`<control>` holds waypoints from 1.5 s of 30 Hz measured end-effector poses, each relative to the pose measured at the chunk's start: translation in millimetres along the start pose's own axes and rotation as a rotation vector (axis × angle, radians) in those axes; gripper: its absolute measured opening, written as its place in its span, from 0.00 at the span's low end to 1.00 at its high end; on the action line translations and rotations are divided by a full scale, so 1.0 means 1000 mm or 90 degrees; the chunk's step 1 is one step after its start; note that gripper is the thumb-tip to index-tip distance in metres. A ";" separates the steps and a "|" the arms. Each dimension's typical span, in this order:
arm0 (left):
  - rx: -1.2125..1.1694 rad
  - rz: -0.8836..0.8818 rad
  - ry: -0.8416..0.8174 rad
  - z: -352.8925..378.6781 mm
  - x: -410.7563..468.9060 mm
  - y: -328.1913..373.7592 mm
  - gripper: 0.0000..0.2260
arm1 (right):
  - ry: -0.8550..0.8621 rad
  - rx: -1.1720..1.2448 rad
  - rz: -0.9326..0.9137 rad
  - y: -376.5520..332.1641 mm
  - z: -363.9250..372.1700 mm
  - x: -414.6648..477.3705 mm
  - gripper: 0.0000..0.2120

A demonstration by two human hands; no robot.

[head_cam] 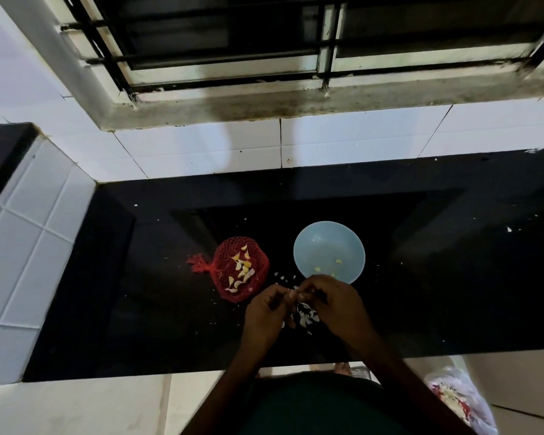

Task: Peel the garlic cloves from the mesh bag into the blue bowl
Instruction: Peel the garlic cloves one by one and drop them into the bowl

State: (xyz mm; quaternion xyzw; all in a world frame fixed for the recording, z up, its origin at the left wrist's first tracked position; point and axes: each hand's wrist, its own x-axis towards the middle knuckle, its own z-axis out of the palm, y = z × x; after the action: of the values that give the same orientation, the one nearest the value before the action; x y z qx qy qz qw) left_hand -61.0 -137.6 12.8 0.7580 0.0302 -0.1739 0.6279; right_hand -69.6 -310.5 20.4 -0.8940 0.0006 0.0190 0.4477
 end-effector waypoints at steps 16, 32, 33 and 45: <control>0.130 -0.045 -0.001 0.008 0.036 -0.014 0.03 | -0.006 -0.118 0.166 0.054 -0.036 0.071 0.05; 0.118 -0.092 0.151 -0.044 0.025 -0.031 0.04 | -0.073 -0.037 0.047 0.000 0.009 0.050 0.08; 0.116 -0.090 0.168 -0.051 0.025 -0.033 0.03 | -0.095 -0.079 -0.002 -0.005 0.023 0.057 0.11; 0.124 -0.141 0.291 -0.128 0.029 -0.054 0.06 | -0.309 -0.403 -0.176 -0.053 0.130 0.135 0.15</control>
State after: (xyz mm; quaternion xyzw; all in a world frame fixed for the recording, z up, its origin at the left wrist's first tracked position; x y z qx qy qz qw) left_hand -19.1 -8.4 -27.7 0.8263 0.2371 -0.0681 0.5063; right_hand 61.7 -172.6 -20.1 -0.9486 -0.2309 0.1680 0.1363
